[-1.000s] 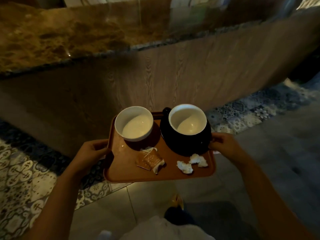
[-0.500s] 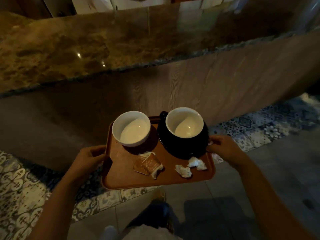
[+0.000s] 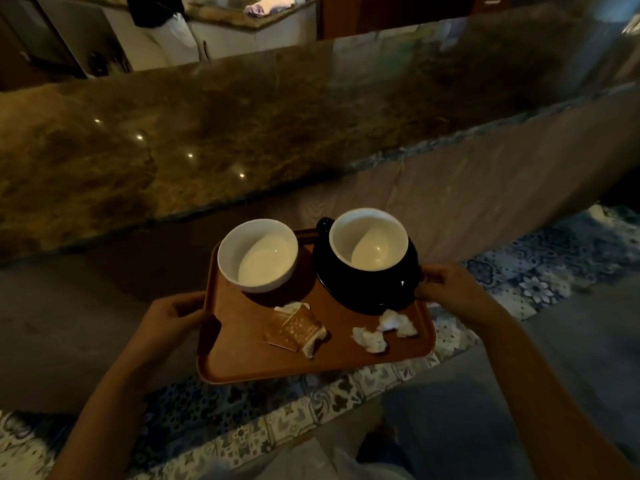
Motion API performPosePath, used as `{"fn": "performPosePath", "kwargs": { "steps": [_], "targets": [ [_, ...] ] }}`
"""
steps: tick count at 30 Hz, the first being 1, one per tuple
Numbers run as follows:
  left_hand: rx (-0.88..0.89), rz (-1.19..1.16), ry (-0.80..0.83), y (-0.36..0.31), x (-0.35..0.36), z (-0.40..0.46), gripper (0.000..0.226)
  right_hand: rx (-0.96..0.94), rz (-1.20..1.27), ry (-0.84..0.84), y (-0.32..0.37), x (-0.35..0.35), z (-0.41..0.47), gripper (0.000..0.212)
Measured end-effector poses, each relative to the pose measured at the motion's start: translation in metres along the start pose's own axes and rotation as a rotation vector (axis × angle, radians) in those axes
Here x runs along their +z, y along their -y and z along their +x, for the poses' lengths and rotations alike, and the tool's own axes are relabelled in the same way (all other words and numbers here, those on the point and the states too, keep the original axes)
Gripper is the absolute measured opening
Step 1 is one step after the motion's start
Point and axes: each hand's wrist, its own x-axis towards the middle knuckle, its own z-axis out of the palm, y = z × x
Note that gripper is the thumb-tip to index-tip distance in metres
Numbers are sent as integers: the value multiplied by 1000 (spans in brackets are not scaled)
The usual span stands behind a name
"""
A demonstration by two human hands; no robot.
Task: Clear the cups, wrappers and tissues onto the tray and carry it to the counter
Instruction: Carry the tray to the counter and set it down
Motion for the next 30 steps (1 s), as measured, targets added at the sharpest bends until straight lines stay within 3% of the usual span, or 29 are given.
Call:
{"fn": "performPosePath", "kwargs": {
  "steps": [10, 14, 19, 25, 30],
  "targets": [
    [-67, -76, -233, -55, 66, 28, 31, -126, -39, 180, 32, -94, 104, 28],
    [-58, -94, -305, -86, 79, 32, 31, -57, 11, 242, 53, -119, 140, 24],
    [-29, -69, -376, -119, 75, 51, 27, -75, -13, 327, 80, -129, 179, 20],
    [-33, -39, -426, -142, 57, 94, 24, -209, -75, 296, 104, -122, 231, 18],
    [-17, -25, -451, -156, 33, 148, 21, -211, -73, 277, 132, -105, 281, 16]
  ]
}}
